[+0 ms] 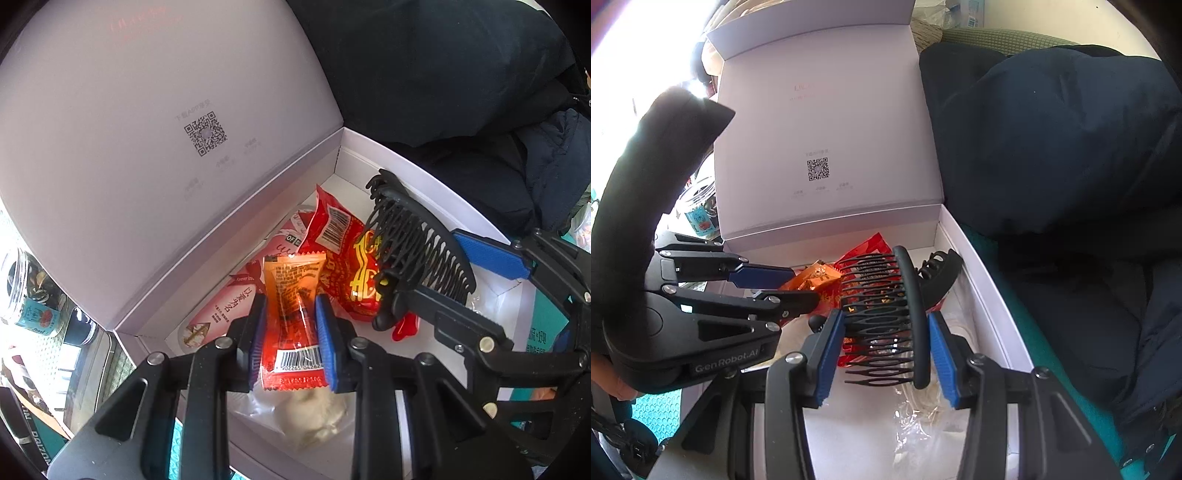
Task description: Organize objects
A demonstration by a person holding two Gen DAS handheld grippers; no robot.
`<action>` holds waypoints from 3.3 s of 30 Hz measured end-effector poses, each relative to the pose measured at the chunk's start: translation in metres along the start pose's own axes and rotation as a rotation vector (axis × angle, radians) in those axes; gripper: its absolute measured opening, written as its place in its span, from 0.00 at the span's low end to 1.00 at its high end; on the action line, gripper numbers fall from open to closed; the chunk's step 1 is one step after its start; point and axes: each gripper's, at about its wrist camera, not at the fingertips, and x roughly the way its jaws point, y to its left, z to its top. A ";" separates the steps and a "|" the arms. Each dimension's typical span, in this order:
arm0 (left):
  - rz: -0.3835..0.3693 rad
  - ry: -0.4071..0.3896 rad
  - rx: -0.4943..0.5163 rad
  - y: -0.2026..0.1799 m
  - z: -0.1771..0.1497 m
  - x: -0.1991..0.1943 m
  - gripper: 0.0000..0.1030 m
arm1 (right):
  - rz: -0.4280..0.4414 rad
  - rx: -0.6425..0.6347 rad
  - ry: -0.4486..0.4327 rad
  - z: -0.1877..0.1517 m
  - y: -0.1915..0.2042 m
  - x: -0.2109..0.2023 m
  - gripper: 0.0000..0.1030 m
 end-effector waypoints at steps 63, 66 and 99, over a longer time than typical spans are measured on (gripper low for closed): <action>0.020 -0.149 0.005 -0.021 0.018 -0.065 0.39 | -0.220 0.040 -0.032 0.033 -0.006 -0.074 0.64; 0.046 -0.161 -0.007 -0.020 0.021 -0.076 0.46 | -0.240 0.045 -0.053 0.038 -0.004 -0.090 0.68; 0.182 -0.280 -0.081 -0.018 -0.079 -0.291 0.88 | -0.284 0.113 -0.100 -0.009 0.055 -0.233 0.86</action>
